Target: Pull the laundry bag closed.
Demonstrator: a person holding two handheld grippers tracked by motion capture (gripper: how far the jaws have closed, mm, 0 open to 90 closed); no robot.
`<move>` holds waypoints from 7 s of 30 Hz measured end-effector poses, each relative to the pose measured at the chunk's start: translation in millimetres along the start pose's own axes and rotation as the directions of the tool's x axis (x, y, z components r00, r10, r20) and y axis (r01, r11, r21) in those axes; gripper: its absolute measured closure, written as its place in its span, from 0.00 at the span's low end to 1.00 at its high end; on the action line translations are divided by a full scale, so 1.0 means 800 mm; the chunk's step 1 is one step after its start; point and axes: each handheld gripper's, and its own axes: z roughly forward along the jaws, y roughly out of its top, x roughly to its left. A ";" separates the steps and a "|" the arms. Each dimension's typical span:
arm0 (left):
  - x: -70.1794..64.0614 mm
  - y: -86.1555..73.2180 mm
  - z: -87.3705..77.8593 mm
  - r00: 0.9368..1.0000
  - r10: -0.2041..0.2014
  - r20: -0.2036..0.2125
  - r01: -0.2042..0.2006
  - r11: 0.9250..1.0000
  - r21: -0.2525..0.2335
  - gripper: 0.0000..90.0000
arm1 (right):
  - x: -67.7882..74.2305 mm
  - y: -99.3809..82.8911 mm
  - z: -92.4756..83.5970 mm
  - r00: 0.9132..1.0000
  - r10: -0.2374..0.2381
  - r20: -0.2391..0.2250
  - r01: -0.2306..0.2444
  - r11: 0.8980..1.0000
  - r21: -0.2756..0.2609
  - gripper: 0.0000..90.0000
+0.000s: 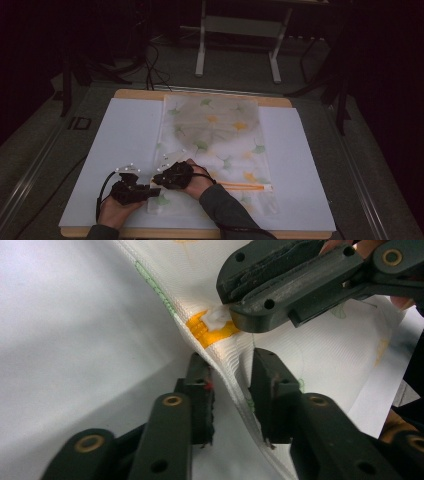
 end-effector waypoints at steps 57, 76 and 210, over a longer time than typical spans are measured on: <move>-0.001 -0.004 -0.004 1.000 0.022 0.012 -0.022 0.999 -0.025 0.98 | -0.004 -0.032 -0.004 0.999 -0.045 0.024 0.040 0.987 0.153 0.94; 0.000 -0.004 -0.007 1.000 0.026 0.010 -0.026 0.999 -0.036 0.98 | -0.003 -0.039 -0.016 0.998 -0.037 0.049 0.026 0.980 0.197 0.94; 0.002 -0.007 -0.009 1.000 0.017 0.015 -0.016 0.999 -0.037 0.98 | -0.015 -0.106 -0.106 0.992 0.003 0.128 -0.041 0.955 0.295 0.94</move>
